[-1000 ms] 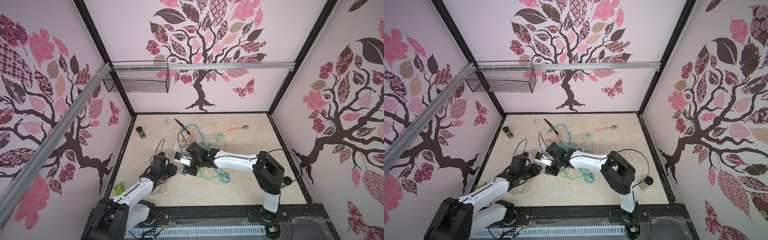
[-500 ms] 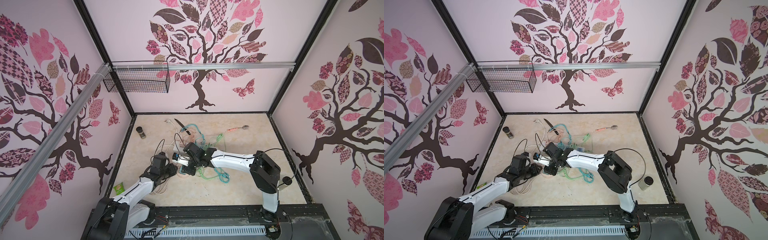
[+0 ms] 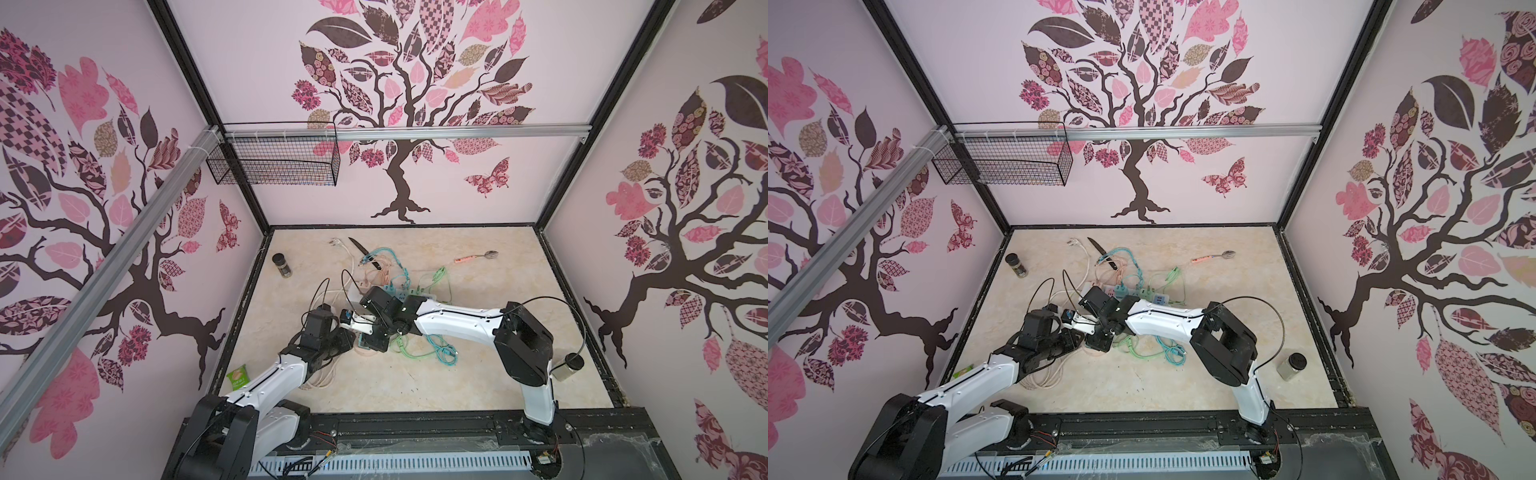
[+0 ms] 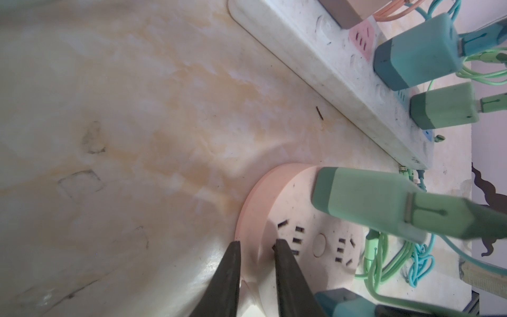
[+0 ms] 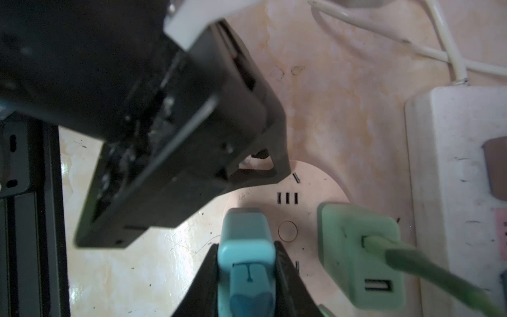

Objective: Insert plugs into power strip
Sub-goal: Insert the plug into the socket.

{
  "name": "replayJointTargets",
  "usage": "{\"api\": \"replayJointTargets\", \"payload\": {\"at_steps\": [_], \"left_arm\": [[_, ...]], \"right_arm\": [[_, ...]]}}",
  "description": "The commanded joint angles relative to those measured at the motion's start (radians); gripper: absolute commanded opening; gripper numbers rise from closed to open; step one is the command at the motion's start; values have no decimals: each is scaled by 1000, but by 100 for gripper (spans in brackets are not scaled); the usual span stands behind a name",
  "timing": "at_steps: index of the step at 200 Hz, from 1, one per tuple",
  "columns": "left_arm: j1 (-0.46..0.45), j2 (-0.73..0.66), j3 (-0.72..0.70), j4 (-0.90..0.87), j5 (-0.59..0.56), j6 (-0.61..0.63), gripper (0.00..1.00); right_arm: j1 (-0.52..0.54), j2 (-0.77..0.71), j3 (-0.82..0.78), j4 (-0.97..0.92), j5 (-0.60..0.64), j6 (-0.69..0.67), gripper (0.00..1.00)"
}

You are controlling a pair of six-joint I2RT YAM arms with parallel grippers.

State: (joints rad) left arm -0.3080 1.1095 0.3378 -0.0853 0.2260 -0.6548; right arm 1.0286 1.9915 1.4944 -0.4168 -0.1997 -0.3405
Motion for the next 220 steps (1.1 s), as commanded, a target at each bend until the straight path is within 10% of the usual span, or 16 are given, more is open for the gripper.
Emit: {"api": "replayJointTargets", "payload": {"at_steps": [1, 220], "left_arm": [[3, -5, -25, 9, -5, 12, 26], [6, -83, -99, 86, -7, -65, 25]], "right_arm": [[7, 55, 43, -44, 36, -18, 4], [21, 100, 46, -51, 116, 21, 8]]}}
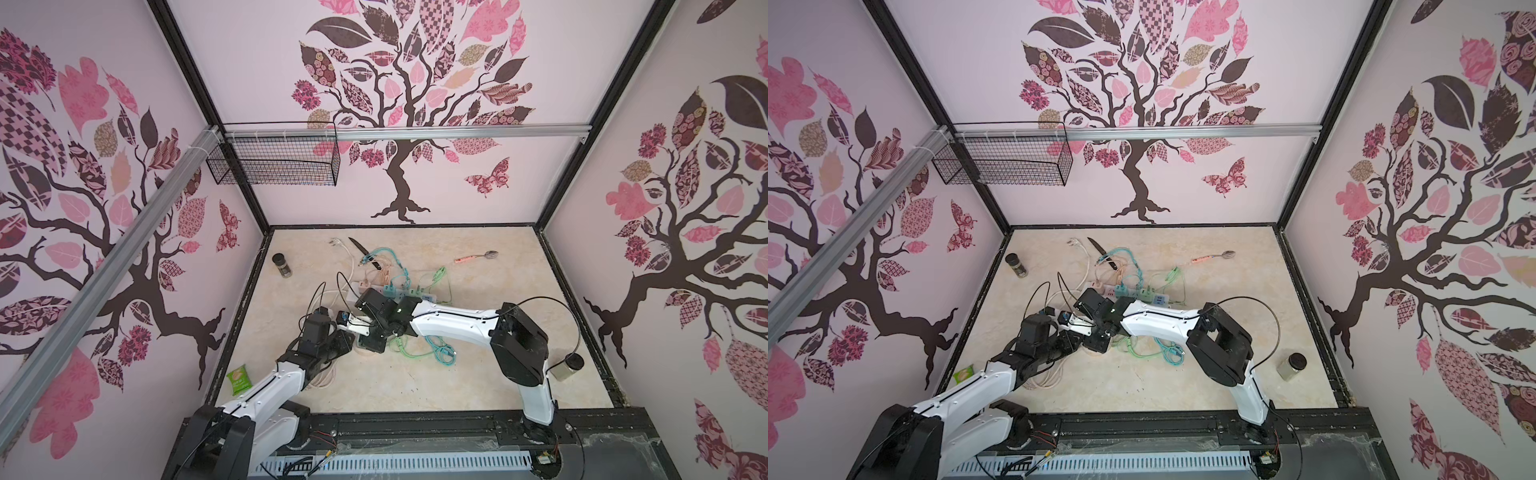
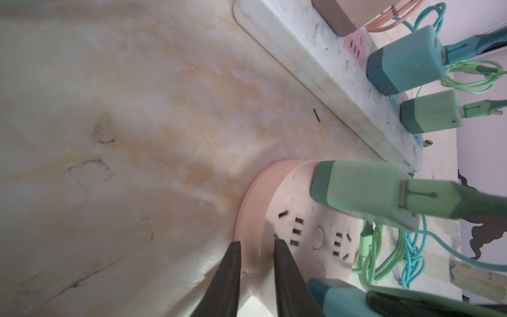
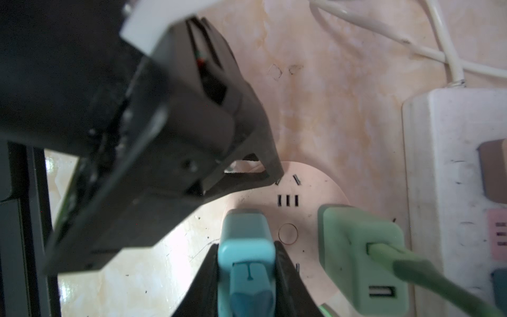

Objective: Insert plugs into power strip
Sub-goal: Insert the plug into the socket.

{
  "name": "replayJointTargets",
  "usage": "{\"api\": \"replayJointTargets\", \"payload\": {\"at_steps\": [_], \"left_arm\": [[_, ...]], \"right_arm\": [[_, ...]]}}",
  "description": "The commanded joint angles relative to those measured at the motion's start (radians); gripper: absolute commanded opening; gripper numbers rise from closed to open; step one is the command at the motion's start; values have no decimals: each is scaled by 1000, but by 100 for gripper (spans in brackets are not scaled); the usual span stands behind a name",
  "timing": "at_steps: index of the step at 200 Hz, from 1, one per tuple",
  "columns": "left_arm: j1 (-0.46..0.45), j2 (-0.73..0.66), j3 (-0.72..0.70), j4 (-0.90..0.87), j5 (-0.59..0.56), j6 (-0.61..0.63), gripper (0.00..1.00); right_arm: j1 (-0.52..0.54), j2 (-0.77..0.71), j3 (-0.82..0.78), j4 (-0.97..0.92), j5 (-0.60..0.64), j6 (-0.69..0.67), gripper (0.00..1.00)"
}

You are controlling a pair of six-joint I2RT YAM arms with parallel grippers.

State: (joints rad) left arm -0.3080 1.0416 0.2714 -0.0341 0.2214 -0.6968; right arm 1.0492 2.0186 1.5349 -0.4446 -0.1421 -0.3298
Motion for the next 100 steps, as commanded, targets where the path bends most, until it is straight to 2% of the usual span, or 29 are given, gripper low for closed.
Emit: {"api": "replayJointTargets", "payload": {"at_steps": [1, 100], "left_arm": [[6, -15, -34, 35, -2, -23, 25], [12, -55, -76, 66, 4, -58, 24]], "right_arm": [[0, 74, 5, -23, 59, 10, 8], [0, 127, 31, -57, 90, 25, 9]]}}
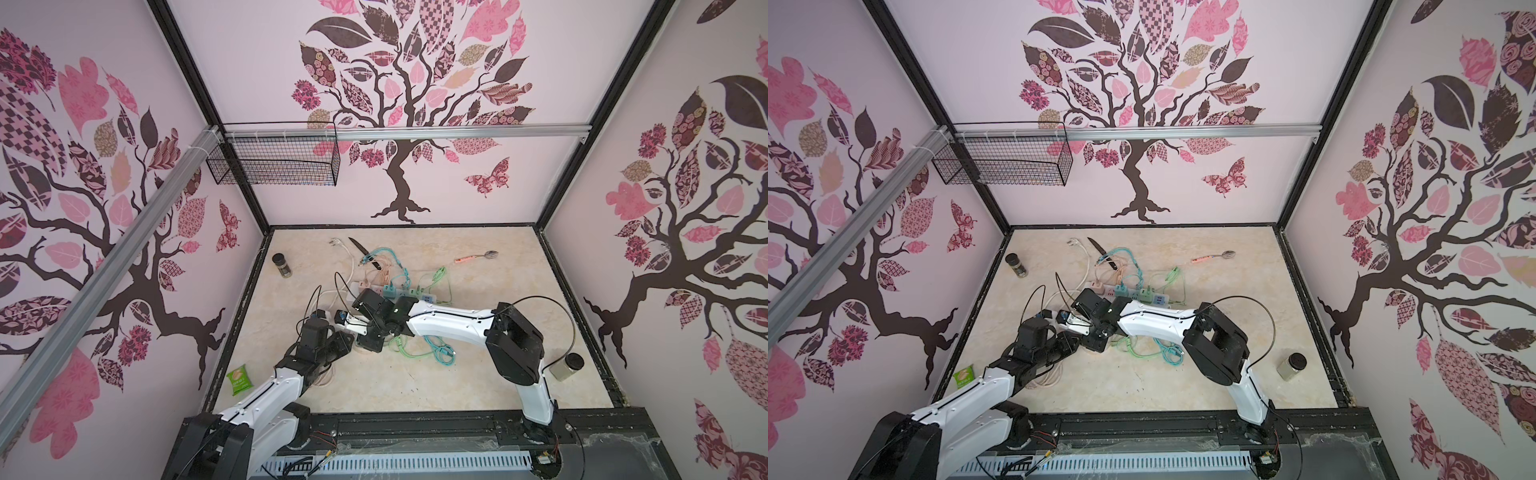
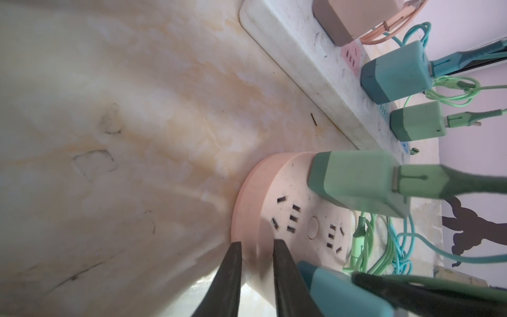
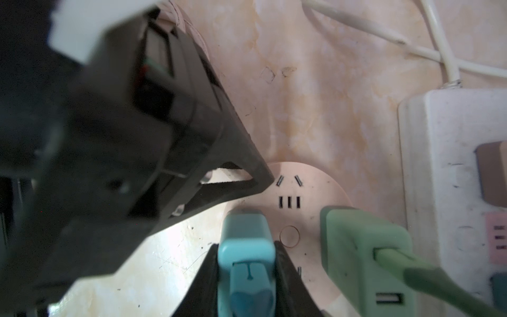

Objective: Insert plugs into power strip
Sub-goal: Insert the plug into the socket.

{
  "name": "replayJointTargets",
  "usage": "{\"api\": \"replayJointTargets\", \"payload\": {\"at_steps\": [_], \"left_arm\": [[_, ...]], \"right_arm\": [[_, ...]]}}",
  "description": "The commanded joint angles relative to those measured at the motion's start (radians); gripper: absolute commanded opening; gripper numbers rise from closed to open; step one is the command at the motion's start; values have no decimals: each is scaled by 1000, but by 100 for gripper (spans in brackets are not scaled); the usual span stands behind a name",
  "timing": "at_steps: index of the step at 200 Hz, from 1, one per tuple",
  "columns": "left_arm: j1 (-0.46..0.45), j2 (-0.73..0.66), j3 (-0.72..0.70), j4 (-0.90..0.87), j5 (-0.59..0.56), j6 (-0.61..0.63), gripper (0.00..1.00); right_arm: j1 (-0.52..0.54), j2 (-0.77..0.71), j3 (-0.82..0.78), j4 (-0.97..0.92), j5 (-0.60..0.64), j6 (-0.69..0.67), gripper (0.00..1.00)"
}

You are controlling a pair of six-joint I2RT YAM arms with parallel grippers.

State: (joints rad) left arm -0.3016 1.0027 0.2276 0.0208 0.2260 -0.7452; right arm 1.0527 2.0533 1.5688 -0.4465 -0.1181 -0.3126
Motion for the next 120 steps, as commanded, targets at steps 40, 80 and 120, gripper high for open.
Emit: {"api": "replayJointTargets", "payload": {"at_steps": [40, 80, 120], "left_arm": [[5, -40, -42, -5, -18, -20, 24], [7, -101, -41, -68, -61, -31, 24], [6, -140, -39, -111, -83, -33, 24]], "right_arm": [[-3, 131, 36, -111, 98, 11, 10], [-3, 169, 54, -153, 112, 11, 10], [-3, 188, 48, -158, 100, 13, 10]]}}
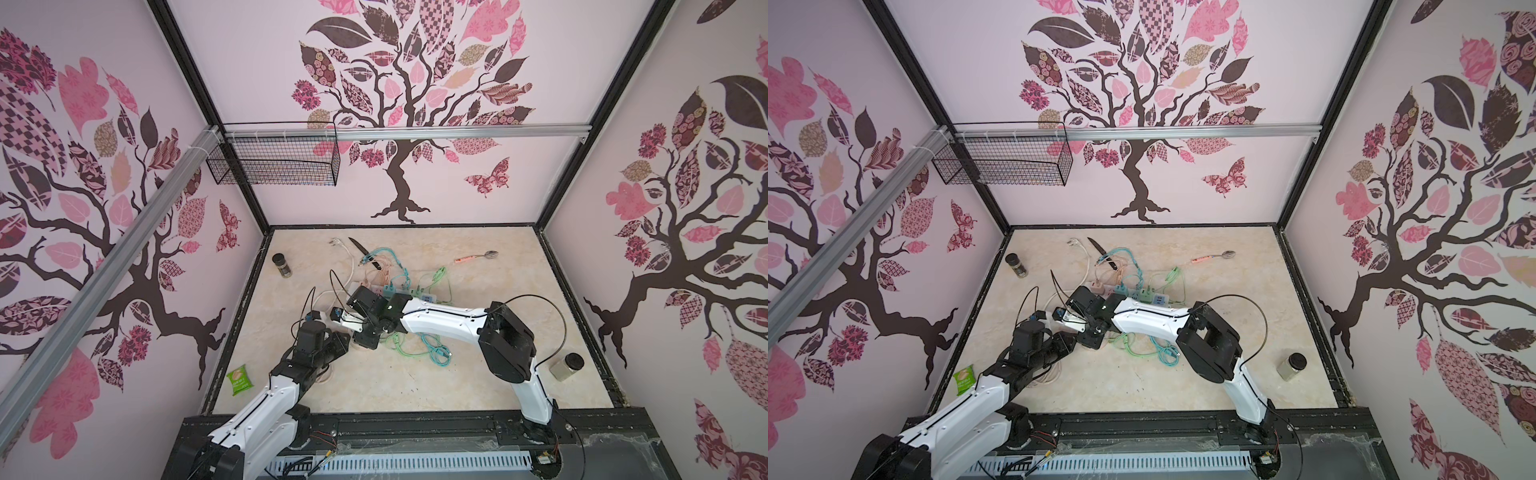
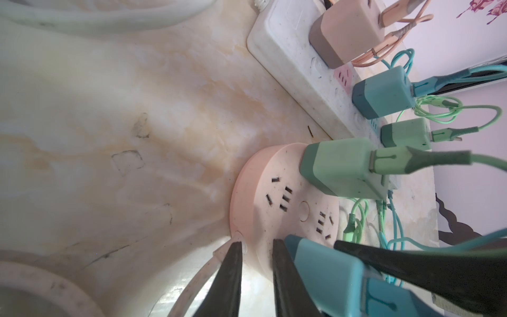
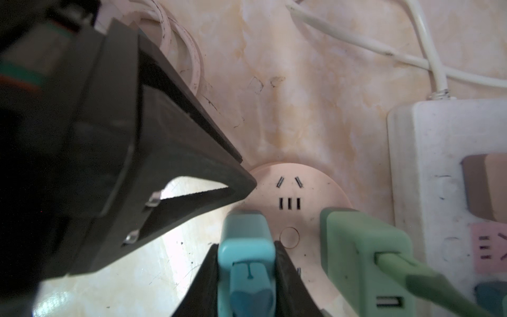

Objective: Insert plugs into power strip
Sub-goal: Insert the plug into the socket.

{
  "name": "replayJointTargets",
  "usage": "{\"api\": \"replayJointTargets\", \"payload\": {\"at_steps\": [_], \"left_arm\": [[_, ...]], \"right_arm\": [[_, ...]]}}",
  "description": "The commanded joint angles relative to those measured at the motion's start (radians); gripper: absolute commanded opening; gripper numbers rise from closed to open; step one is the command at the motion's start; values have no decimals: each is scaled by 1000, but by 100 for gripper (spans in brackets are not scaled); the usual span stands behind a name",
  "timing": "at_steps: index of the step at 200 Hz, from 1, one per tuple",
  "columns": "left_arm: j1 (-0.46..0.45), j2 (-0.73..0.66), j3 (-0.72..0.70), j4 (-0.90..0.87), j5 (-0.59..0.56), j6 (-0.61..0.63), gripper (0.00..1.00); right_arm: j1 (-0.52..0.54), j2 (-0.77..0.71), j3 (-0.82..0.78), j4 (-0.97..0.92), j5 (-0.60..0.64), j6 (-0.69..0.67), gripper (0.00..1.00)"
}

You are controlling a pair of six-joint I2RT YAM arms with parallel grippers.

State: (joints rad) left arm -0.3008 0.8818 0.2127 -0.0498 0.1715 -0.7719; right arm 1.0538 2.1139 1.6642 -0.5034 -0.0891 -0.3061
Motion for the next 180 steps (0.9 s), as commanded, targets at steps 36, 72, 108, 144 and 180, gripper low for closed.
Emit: {"api": "replayJointTargets", "payload": {"at_steps": [36, 72, 108, 144, 180], "left_arm": [[7, -42, -26, -65, -36, -9, 24], [8, -67, -24, -87, -49, -9, 24], [8, -87, -24, -107, -48, -6, 24], [9, -116, -24, -131, -59, -4, 24], [9, -134, -23, -147, -66, -3, 24]], "right_arm": [[-5, 124, -98, -70, 77, 14, 8], [-5, 111, -159, -33, 84, 28, 7], [-4, 126, -176, -34, 94, 33, 6], [-5, 139, -207, -27, 103, 38, 5], [-5, 149, -255, -14, 101, 47, 4]]}}
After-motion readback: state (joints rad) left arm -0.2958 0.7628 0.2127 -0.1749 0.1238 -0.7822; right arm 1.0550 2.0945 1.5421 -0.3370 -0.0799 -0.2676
